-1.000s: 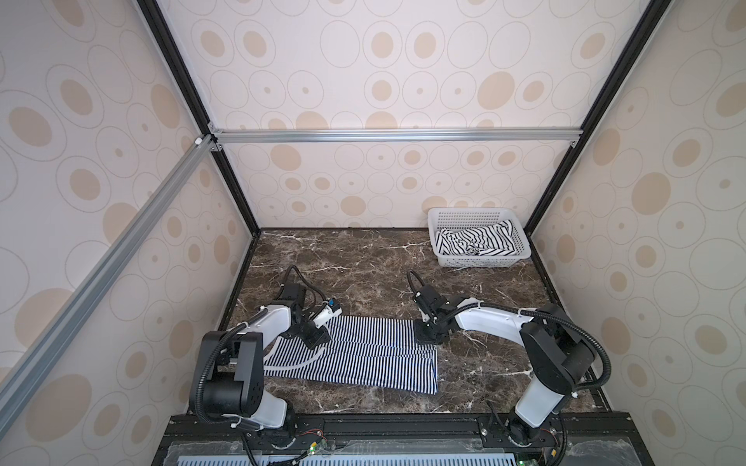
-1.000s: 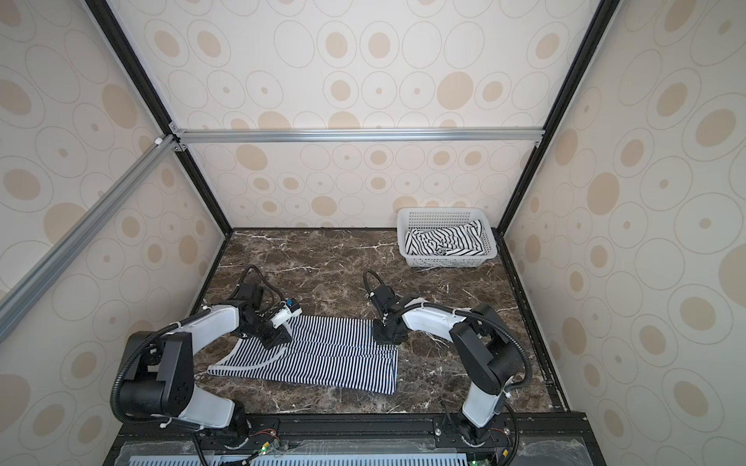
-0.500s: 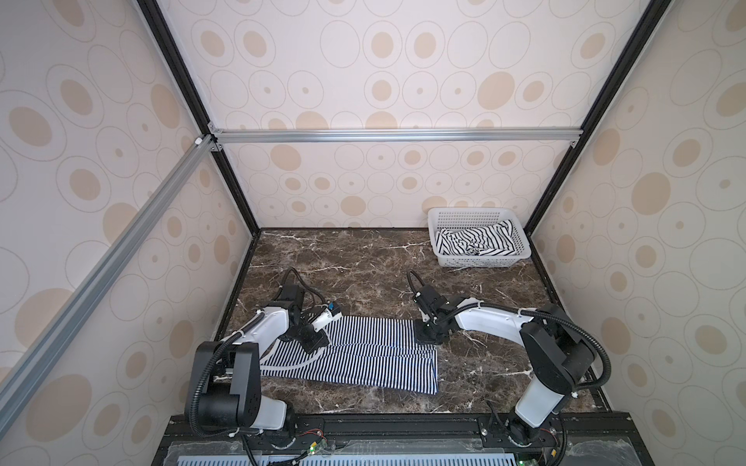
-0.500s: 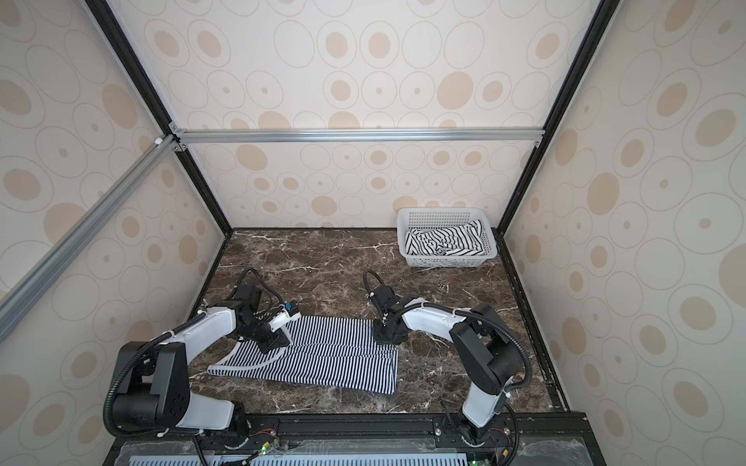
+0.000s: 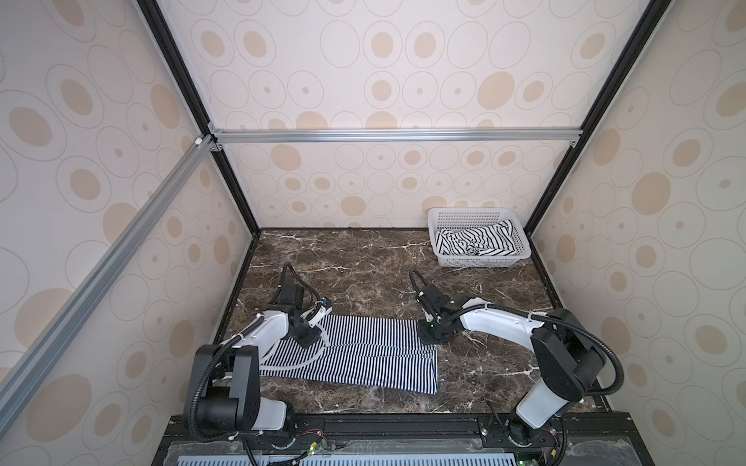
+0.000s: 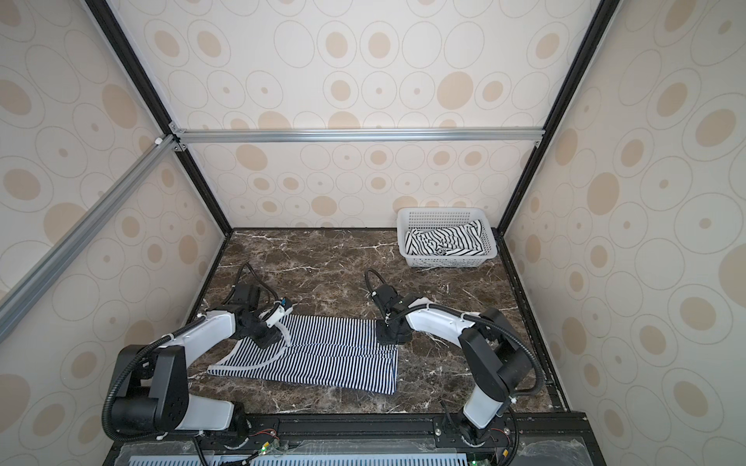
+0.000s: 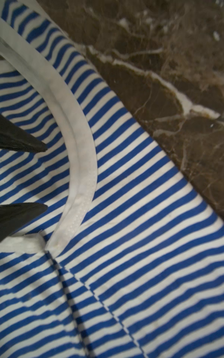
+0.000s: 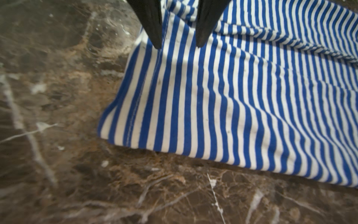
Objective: Fold and stack tank tops
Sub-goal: Smooth out the tank top at the center of the table, then rotate the tank top at the center of the table.
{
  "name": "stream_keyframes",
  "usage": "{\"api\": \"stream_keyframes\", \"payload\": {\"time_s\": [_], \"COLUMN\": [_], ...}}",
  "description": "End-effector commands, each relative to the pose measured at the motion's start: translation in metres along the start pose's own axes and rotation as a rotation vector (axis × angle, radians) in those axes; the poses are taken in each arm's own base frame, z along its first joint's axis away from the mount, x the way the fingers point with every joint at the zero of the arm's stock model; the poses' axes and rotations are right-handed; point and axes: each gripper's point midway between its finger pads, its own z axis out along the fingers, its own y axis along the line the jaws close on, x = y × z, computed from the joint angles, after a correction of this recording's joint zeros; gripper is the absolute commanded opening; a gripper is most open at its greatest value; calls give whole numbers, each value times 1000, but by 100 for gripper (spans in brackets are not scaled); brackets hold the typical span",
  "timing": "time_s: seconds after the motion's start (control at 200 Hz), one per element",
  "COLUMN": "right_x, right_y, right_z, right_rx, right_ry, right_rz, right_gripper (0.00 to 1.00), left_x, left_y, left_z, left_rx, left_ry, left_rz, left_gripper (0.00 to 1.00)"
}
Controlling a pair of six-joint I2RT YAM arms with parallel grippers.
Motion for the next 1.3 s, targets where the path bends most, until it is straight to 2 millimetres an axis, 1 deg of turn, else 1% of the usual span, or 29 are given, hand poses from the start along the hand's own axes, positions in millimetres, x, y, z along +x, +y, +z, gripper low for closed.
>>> {"api": "stream_keyframes", "payload": {"time_s": [0.0, 0.065, 0.105, 0.28, 0.405, 0.58, 0.75, 0.925, 1.055, 1.175, 1.19, 1.291], "right_x": [-7, -11, -13, -26, -36, -44, -38, -24, -14, -3, -1, 7], "right_y": [0, 2, 3, 11, 15, 21, 18, 5, -5, -11, -13, -19], "right_z": [-23, -24, -22, -12, -1, 15, 27, 32, 32, 35, 35, 32], "right_rx": [19, 20, 22, 36, 50, 42, 43, 73, 95, 109, 115, 133], "right_ry": [-46, -52, -48, -32, -10, 16, 57, 77, 83, 93, 95, 89], "right_rz": [-28, -40, -44, -67, -67, -56, -24, 9, 31, 44, 46, 53], "right_gripper": [33, 33, 33, 33, 33, 33, 32, 32, 32, 32, 32, 32], "left_x": [-18, -17, -13, 31, 54, 69, 79, 76, 65, 43, 42, 18], "left_y": [3, -4, -8, -19, -31, -35, -32, -23, -5, 21, 22, 43], "left_z": [-25, -32, -34, -24, -20, -12, -1, 6, 12, 19, 22, 35], "left_rx": [-20, 0, 7, -14, -1, 3, 1, -13, -49, -82, -76, -77], "left_ry": [-69, -80, -71, 61, 104, 153, 204, 225, 244, 257, 264, 259], "left_rz": [-5, 7, 15, 75, 127, 151, 165, 180, 190, 187, 185, 171], "left_gripper": [47, 50, 51, 50, 49, 49, 50, 50, 50, 50, 50, 49]}}
